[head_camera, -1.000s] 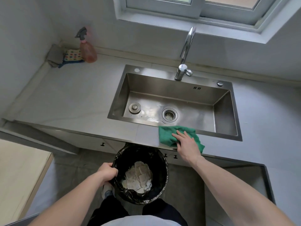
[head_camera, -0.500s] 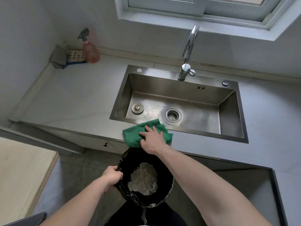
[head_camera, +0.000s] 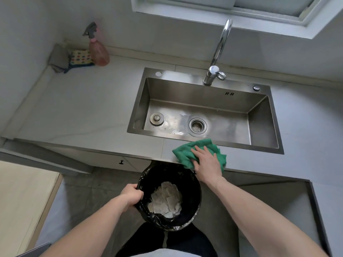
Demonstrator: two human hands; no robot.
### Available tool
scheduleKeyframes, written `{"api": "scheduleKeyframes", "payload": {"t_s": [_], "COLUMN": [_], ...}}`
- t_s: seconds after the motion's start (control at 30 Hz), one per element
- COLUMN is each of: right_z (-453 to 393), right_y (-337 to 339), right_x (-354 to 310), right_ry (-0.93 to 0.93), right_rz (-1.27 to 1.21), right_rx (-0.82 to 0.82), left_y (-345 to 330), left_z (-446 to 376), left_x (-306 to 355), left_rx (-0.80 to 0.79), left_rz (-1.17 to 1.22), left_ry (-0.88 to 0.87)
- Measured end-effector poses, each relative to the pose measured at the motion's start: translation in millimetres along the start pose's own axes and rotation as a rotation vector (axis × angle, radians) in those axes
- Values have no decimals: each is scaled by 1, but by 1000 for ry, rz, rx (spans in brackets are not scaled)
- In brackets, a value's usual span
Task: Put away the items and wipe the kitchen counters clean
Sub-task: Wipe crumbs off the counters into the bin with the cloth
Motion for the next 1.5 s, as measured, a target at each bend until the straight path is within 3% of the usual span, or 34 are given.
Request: {"api": "scheduleKeyframes", "payload": {"t_s": [0.13, 0.27, 0.5, 0.87, 1.0, 1.1, 1.17, 1.4, 1.5], "right_z": [11, 5, -22, 25, 48, 66, 71, 37, 17], "right_y": [44, 92, 44, -22, -25, -19, -5, 83, 100], "right_x": [72, 115, 114, -68, -97, -93, -78, 25, 63], "right_ry": [-274, -391, -480, -38, 136, 160, 122, -133, -239], "right_rz": [-215, -267, -180, -135, -164, -209, -274, -413, -372], "right_rx": [185, 356, 130, -14, -145, -204, -135, 334, 401], "left_y": [6, 7, 8, 13, 9, 6, 5, 4, 1], "left_z": [-4, -1, -2, 13, 16, 16, 20, 29, 27], "left_x": [2, 6, 5, 9, 13, 11, 14, 24, 24], "left_rx": [-19, -13, 8, 14, 10, -18, -13, 10, 16], "left_rz": [-21, -14, -5, 9, -12, -11, -15, -37, -43], "left_ry": [-8, -21, -14, -40, -53, -48, -54, -61, -58]}}
Point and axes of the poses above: each hand's wrist, its own z-axis away from the middle knuckle, its own y-axis out of the back of the hand, x = y × z, the point moved 5 cm from there along -z, towards the middle knuckle, and after that the axes turned 5 degrees about z, right-handed, at the moved point
